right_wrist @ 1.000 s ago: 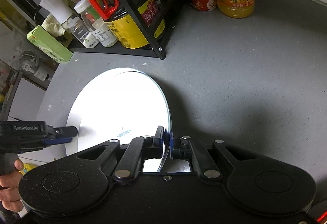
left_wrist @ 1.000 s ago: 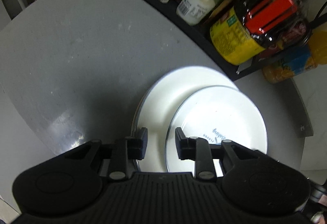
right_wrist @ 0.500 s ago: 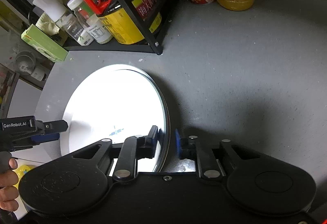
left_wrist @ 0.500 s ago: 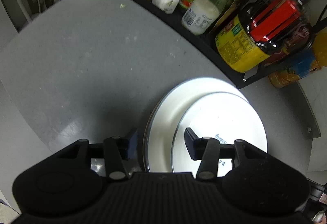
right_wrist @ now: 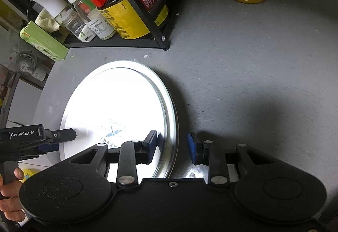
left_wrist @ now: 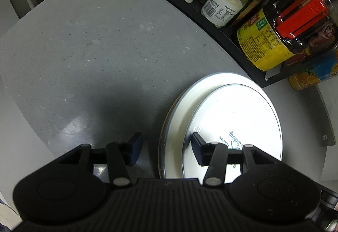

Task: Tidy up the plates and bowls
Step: 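Lower the Bakery plate onto the 'Sweet' plate and open the gripper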

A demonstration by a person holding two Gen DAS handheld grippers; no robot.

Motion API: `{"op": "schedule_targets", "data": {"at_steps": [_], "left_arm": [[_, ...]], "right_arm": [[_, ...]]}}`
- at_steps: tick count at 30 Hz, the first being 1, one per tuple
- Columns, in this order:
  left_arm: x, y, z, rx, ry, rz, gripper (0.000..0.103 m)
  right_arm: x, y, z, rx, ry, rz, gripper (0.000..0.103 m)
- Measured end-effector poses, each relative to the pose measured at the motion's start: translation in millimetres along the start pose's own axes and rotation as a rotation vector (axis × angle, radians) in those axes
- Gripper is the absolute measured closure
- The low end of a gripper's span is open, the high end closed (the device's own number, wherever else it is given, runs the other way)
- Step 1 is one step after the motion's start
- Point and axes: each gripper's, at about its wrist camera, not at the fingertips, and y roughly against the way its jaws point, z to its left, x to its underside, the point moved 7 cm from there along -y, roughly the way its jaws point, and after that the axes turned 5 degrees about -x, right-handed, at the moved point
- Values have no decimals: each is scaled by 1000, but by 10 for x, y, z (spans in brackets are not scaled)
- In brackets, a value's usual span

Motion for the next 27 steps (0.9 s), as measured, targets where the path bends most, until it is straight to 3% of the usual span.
{"op": "schedule_targets", "data": {"at_steps": [7,10,14,18,27], "left_arm": [[4,94,4,-57,-11,-14,53],[-17,205,-76,-19,-17,-40,52],[-9,328,-227,-17,-54,-62,43],[46,467,-392,1,-92,-92,26],[309,725,-803,43,-184,-125,17]], "right_arm": [[25,46,25,-18,-46,16,67],[15,172,71,-60,-53,-13,63],[-4,393,73,-64,-59,-72,47],[-7,654,52,-62,-69,-138,22],[190,1224,-134,-47,-125,-278,3]]}}
